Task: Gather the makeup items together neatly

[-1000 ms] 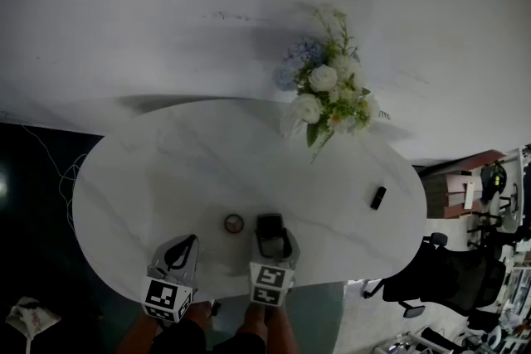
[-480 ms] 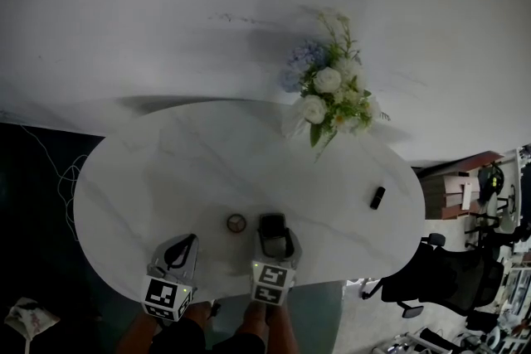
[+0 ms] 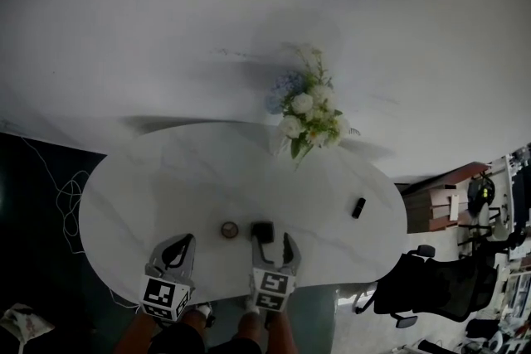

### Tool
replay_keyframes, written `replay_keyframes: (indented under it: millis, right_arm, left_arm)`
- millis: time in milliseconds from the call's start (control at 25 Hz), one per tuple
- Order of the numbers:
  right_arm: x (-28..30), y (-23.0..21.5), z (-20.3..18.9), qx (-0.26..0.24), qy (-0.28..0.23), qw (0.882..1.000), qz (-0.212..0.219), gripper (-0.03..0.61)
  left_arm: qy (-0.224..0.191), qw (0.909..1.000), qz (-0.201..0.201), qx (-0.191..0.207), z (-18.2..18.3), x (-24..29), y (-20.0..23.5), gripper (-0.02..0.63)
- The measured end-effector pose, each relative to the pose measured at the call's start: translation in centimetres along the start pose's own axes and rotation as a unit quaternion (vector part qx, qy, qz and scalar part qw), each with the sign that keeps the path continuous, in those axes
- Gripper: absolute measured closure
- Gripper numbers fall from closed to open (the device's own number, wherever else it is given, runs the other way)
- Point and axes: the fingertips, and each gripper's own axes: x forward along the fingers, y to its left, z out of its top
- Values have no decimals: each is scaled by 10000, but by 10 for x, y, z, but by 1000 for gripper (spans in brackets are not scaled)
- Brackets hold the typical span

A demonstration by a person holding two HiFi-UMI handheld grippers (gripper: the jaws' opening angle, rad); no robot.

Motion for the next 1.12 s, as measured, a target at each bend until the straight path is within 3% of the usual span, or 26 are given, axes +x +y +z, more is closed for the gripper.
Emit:
replay_keyframes:
  millis: [440, 760, 960, 1120]
  right_arm:
    - [-91, -11, 98, -286, -1255, 9914, 253, 283]
    - [-159, -18, 120, -340, -1738, 9841, 169, 492]
    - [-188, -13, 125, -339, -1944, 9802, 161, 558]
    - [-199, -8, 122, -339, -1989, 9792, 228, 574]
  left_arm:
    - [-829, 9963, 20, 213, 90, -42, -30, 603]
    - [-1177, 9922, -19, 399, 121, -83, -57, 603]
    - [-1285, 9905, -69, 490, 128, -99, -70, 603]
    - [-1282, 9905, -107, 490, 127, -105, -77, 603]
